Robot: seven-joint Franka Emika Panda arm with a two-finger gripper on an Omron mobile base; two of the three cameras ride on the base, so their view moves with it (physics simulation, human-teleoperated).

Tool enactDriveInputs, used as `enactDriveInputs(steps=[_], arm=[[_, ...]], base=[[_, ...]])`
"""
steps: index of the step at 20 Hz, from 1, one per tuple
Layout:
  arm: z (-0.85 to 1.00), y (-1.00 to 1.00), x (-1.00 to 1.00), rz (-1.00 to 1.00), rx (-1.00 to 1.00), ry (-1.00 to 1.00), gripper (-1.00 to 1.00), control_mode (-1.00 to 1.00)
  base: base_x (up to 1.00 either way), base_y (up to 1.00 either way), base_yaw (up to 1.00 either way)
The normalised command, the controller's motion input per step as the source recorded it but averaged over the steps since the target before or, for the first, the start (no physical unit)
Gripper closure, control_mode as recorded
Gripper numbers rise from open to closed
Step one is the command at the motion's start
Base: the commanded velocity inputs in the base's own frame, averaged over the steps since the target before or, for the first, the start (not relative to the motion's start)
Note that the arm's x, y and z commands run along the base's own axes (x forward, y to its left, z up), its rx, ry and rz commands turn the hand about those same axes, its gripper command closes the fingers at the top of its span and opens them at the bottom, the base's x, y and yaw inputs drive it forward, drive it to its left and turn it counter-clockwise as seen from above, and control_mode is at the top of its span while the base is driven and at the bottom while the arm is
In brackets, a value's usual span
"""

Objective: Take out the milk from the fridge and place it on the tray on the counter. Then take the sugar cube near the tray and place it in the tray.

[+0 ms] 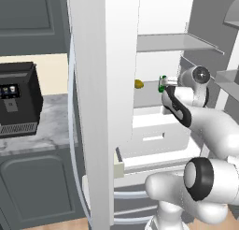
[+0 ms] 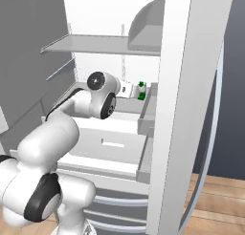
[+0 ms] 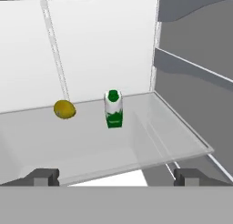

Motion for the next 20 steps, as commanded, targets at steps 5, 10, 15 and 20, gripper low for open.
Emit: enactDriveInputs(steps=[5, 10, 15, 20], arm=[[-0.01, -0.05, 0.37, 0.00, 0.00, 0.02, -1.00, -1.00], [-0.17, -0.01, 0.33, 0.00, 0.00, 0.00, -1.00, -1.00], [-0.16, -0.01, 0.12, 0.00, 0.00, 0.00, -1.00, -1.00], [-0.03, 0.00, 0.10, 0.00, 0.00, 0.00, -1.00, -1.00]], base=[[0.00, 0.00, 0.00], [0.00, 0.00, 0.00], [0.00, 0.00, 0.00], [0.00, 0.00, 0.00]])
